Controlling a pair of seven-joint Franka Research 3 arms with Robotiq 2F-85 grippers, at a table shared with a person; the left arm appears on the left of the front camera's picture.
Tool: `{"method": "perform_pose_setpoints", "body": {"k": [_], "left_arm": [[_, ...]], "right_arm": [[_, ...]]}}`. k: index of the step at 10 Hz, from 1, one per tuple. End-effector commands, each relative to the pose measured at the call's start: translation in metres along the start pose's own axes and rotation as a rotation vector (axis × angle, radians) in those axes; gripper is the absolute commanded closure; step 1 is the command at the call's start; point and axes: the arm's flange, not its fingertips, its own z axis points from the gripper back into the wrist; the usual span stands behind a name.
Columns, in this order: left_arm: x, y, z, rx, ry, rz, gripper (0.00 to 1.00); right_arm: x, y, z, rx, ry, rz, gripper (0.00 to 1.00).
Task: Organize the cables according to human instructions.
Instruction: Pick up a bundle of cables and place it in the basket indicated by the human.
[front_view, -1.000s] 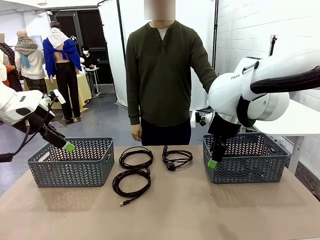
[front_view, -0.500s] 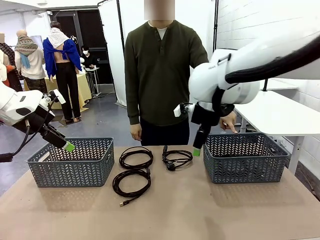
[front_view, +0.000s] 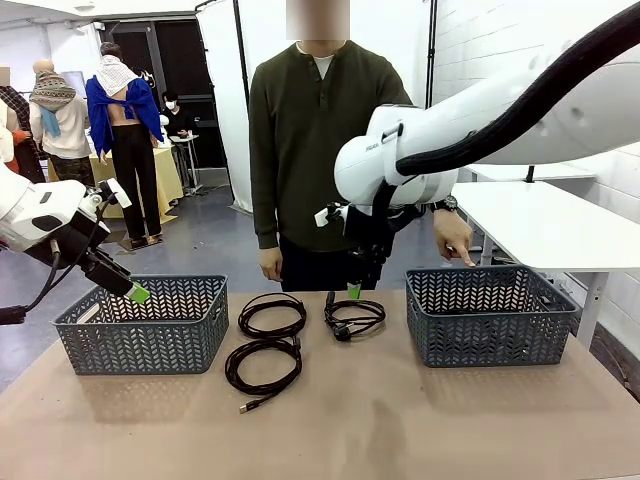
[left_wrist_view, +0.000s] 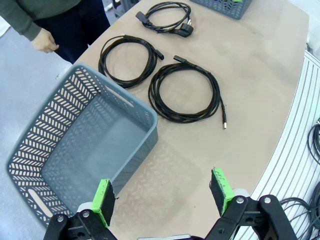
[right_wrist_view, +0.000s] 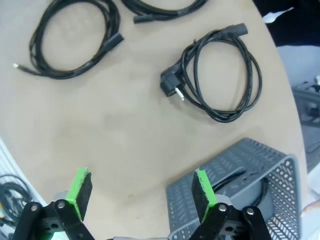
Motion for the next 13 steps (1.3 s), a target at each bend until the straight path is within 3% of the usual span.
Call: {"method": "perform_pose_setpoints", "body": {"k": [1,2,11,13], "left_arm": [[-0.001,0.002,-0.001,-0.006,-0.012,0.010,0.00],[-0.001,0.002,-0.001,-0.006,-0.012,0.010,0.00],[-0.001,0.002,-0.001,-0.006,-0.012,0.010,0.00],[-0.001,0.002,-0.001,-0.006,-0.012,0.010,0.00]], "right_arm": [[0.019,-0.005,-0.009,-0.017,0.056,-0.020,0.00],[0.000,0.000,0.000,0.000,0.000,0.000,0.00],[0.000,0.000,0.000,0.000,0.000,0.000,0.00],[0.019,-0.010,-0.003,-0.025,0.012,-0.048,0.00]]}}
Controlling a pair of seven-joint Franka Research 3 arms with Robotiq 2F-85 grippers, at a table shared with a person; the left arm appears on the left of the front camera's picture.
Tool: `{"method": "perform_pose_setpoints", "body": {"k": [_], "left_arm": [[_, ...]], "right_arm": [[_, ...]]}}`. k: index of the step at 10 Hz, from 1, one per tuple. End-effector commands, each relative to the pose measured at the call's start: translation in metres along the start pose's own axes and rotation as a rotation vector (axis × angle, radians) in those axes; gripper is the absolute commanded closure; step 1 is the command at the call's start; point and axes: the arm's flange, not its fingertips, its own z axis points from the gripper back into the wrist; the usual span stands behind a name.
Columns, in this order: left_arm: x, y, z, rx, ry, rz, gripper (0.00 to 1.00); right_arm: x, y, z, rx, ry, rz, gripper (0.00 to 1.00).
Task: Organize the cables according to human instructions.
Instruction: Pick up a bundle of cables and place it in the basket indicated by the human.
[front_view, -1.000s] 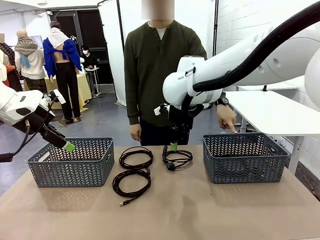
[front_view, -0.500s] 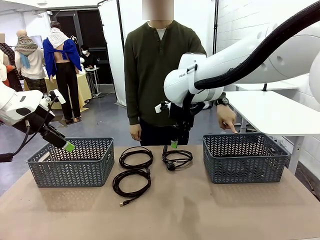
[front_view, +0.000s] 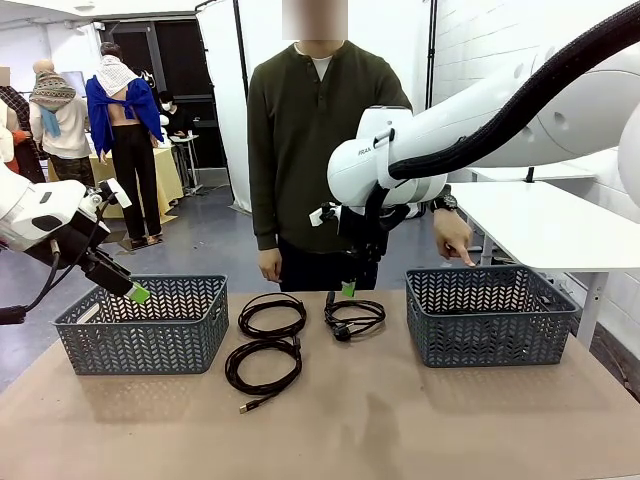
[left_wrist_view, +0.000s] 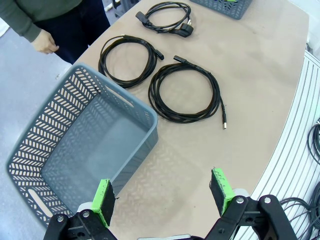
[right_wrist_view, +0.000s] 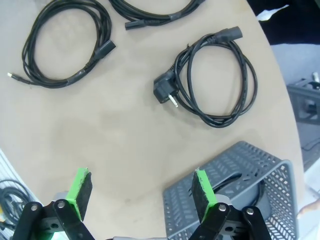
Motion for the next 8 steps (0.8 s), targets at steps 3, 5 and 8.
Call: {"method": "perform_pose_setpoints", "body": {"k": [3,5,8], "left_arm": [[-0.001,0.002,-0.001,-0.006,-0.012,0.010,0.00],[-0.001,0.002,-0.001,-0.006,-0.012,0.010,0.00],[-0.001,0.002,-0.001,-0.006,-0.012,0.010,0.00]], "right_arm": [[0.037,-0.015,-0.017,-0.044,0.005,-0.134,0.00],[0.048,-0.019,-0.026,-0.063,-0.003,-0.198,0.00],[0.061,-0.028,-0.044,-0.110,-0.017,-0.268,0.00]]}}
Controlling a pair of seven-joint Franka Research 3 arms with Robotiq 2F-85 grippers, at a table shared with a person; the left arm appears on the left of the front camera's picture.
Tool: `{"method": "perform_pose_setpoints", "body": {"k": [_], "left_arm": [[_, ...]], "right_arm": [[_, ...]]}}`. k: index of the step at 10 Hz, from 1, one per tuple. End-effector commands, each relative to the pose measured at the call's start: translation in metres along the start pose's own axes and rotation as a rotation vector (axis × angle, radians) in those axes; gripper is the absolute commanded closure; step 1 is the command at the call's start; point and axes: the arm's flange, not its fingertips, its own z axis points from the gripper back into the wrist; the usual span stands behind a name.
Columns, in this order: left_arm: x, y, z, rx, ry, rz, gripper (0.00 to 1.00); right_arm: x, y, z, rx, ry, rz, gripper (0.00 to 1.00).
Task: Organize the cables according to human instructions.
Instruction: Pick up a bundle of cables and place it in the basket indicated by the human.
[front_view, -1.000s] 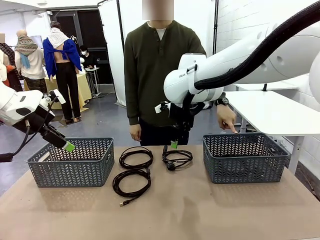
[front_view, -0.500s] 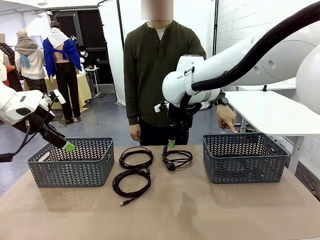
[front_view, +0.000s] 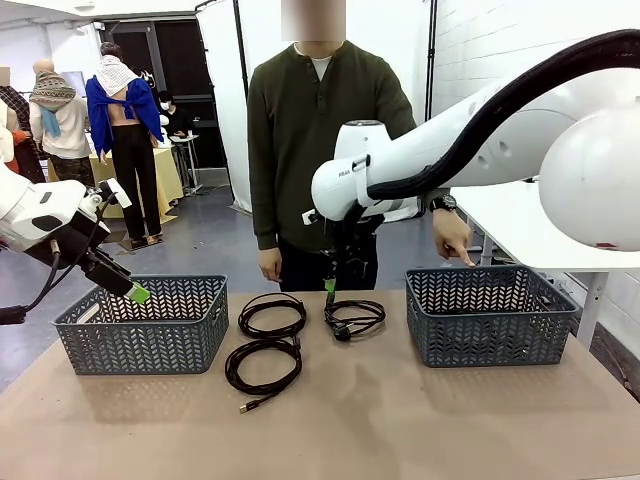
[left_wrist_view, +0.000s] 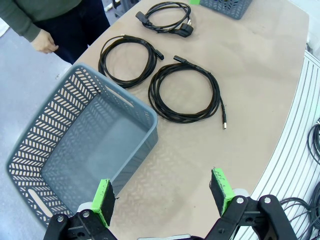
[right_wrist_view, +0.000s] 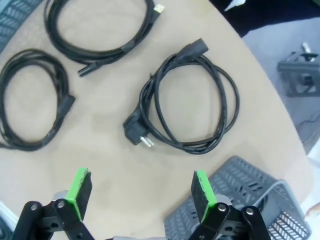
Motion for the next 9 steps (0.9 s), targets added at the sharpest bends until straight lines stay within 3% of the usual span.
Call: {"method": "perform_pose_setpoints", "body": {"k": [1,9], "left_arm": [[-0.001,0.002,-0.001,-0.006,-0.012,0.010,0.00],[-0.001,0.002,-0.001,-0.006,-0.012,0.010,0.00]], "right_arm": [[0.012,-0.002,-0.013,-0.007,-0.003,-0.086,0.00],[0.023,-0.008,-0.052,0.009,0.027,-0.212,0.00]]}}
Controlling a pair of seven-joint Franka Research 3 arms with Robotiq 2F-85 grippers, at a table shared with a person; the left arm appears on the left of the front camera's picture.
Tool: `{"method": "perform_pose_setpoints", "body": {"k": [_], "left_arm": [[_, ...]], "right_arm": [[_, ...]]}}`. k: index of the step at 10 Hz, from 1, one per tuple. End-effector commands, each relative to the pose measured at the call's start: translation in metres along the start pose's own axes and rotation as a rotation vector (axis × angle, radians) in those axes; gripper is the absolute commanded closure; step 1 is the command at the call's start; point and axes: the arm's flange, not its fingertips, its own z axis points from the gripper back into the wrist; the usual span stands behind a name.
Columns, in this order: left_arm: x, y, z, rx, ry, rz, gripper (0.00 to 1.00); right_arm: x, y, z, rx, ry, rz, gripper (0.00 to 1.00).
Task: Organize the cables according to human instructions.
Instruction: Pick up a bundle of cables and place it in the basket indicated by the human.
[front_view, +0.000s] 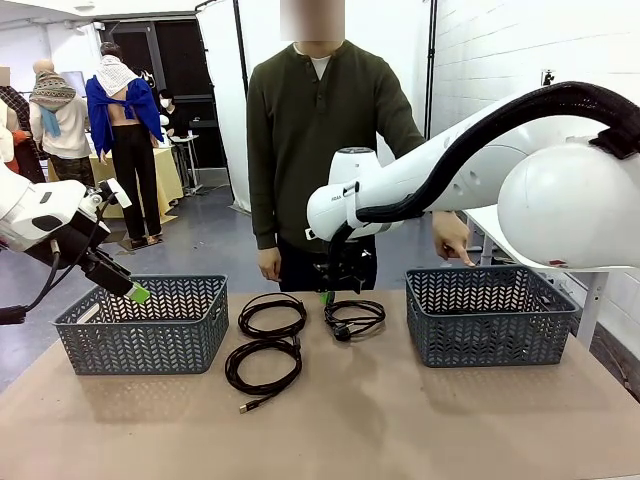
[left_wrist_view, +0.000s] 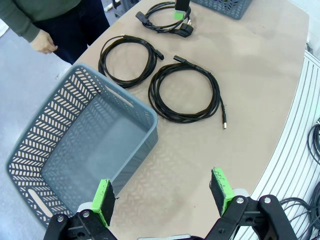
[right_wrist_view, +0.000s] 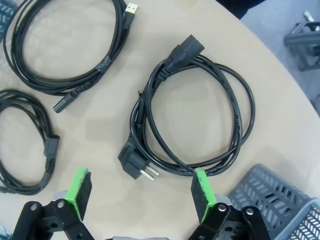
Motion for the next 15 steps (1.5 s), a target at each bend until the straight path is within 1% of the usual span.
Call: {"method": "perform_pose_setpoints", "body": {"k": [1,9,13,15], "left_arm": [[-0.001,0.002,-0.001,-0.006,-0.012,0.010,0.00],[-0.001,0.002,-0.001,-0.006,-0.012,0.010,0.00],[-0.001,0.002,-0.001,-0.006,-0.012,0.010,0.00],[-0.001,0.002,-0.001,-0.006,-0.012,0.010,0.00]], "right_arm": [[-0.001,0.000,0.002,0.000,-0.001,0.004,0.00],[0.000,0.001,0.000,0.000,0.000,0.003,0.00],[0.010,0.004,-0.021,-0.008,0.010,-0.080,0.00],[0.014,0.003,-0.032,-0.026,-0.001,-0.130,0.00]]}}
